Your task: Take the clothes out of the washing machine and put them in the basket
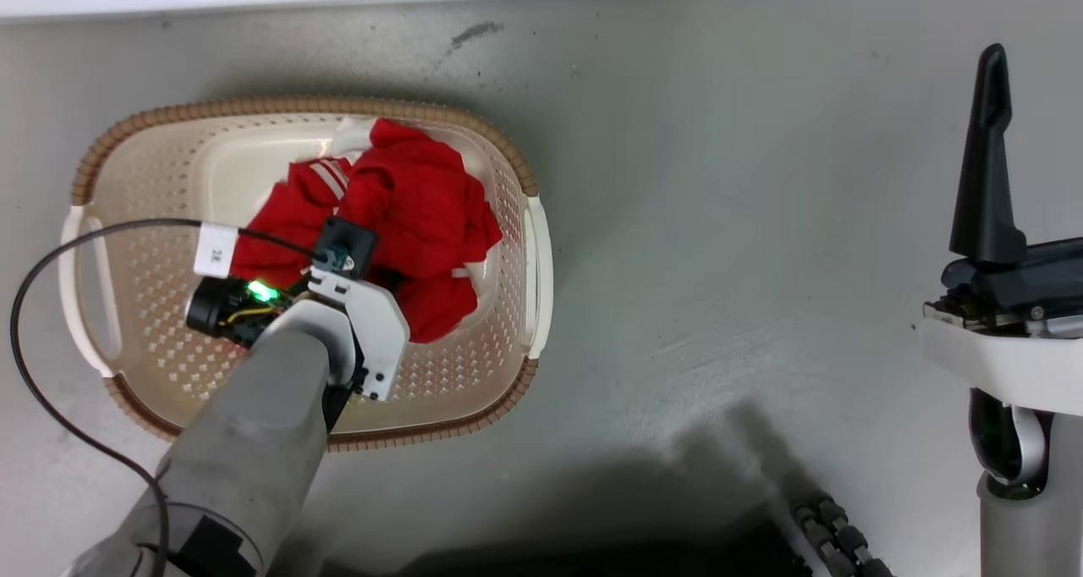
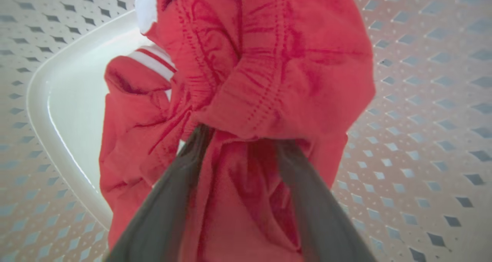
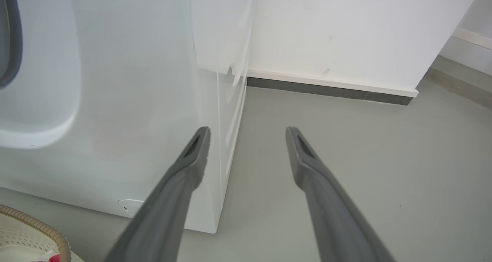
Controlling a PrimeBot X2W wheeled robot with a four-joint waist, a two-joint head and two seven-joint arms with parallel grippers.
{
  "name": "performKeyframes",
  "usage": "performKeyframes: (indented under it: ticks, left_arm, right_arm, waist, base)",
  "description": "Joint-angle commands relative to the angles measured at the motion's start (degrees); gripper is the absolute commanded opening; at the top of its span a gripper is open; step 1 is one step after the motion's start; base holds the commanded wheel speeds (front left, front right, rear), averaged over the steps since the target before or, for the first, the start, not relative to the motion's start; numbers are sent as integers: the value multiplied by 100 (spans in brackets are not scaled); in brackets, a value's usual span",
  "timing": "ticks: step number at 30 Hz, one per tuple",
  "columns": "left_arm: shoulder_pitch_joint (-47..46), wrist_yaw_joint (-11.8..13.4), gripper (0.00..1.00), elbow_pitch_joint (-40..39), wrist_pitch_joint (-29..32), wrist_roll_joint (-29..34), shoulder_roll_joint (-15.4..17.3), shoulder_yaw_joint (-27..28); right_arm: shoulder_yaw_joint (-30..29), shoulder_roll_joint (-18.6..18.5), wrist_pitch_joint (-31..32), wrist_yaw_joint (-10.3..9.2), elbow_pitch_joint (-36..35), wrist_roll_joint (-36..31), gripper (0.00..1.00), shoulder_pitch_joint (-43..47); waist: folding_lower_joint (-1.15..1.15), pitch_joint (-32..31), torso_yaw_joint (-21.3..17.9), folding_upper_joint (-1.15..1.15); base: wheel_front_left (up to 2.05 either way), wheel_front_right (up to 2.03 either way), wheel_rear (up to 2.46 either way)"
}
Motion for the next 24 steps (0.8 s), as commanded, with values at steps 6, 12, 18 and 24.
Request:
performKeyframes:
  ticks: [6, 12, 18, 24]
  left_arm:
    - [377, 48, 100, -9, -430, -289, -85, 256]
    - [941, 311, 100, -757, -502, -257, 20, 577]
    - [1783, 645, 100, -2042, -500, 84, 188, 1218]
    - [2615, 874, 100, -3181, -501, 554, 226, 2012]
  right_arm:
    - [36, 7, -9, -6, 92, 27, 100, 46]
    - [107, 6, -9, -5, 216, 0, 100, 344]
    - [54, 6, -9, -5, 333, -13, 100, 664]
    - [72, 6, -9, -5, 412, -26, 100, 978]
  waist:
    - [-1, -652, 83, 0]
    - [-1, -1417, 199, 0]
    - [-1, -2172, 343, 0]
    - [-1, -2831, 450, 0]
  base:
    - [0, 0, 0]
    - [0, 0, 0]
    - [0, 0, 0]
    - [0, 0, 0]
